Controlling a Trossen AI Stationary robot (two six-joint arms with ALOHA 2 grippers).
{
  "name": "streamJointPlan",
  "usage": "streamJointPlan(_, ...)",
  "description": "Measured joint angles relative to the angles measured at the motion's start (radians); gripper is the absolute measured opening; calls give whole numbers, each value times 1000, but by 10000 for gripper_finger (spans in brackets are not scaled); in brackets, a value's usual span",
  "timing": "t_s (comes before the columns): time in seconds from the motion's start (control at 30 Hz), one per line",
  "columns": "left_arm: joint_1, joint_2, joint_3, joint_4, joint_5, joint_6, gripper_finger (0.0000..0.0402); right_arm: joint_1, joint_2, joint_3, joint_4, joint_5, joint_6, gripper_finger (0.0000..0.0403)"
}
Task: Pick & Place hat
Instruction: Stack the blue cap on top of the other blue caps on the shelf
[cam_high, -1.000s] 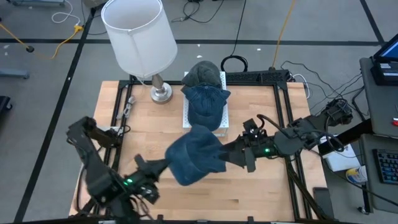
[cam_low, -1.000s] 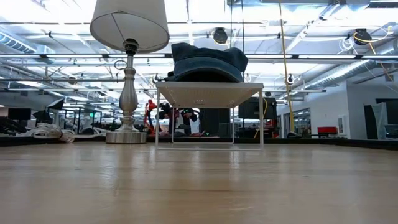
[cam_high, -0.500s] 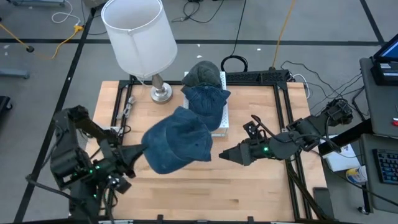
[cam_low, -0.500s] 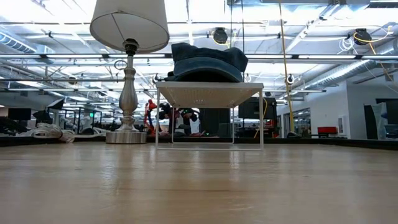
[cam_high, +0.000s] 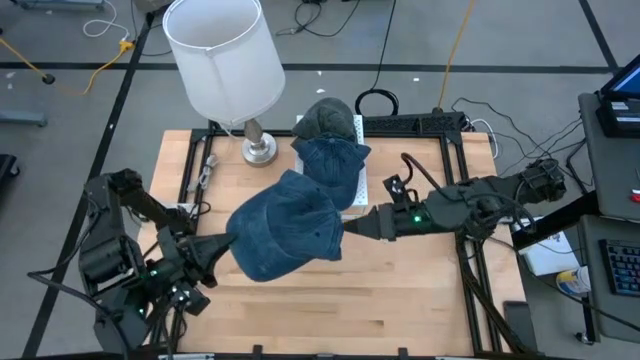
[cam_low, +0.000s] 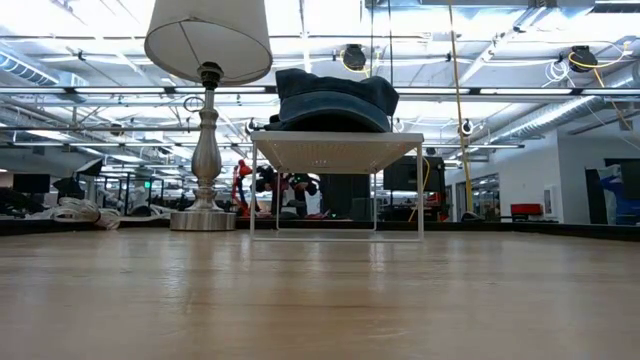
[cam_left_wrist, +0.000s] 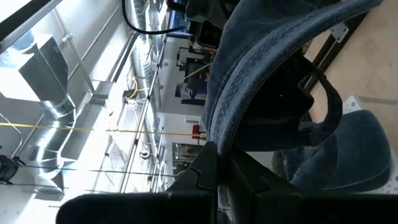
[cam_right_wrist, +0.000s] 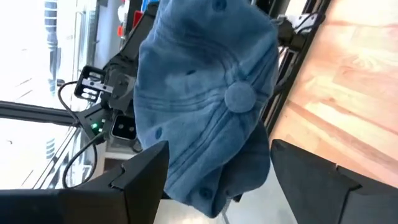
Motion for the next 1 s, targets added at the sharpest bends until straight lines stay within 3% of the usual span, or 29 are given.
streamJointPlan(0.37, 19, 14, 0, -1, 26, 3, 9, -68, 0, 0, 2, -23, 4, 274)
streamJointPlan(0.77, 45, 15, 0, 0, 32, -7, 9, -129, 53, 0, 99, -204, 51, 271)
streamJointPlan(0.87, 45, 15, 0, -1, 32, -8, 9, -135, 55, 0, 98, -205, 50, 251)
streamJointPlan(1.0, 45, 15, 0, -1, 32, -12, 9, -134, 55, 0, 90, -204, 3, 187)
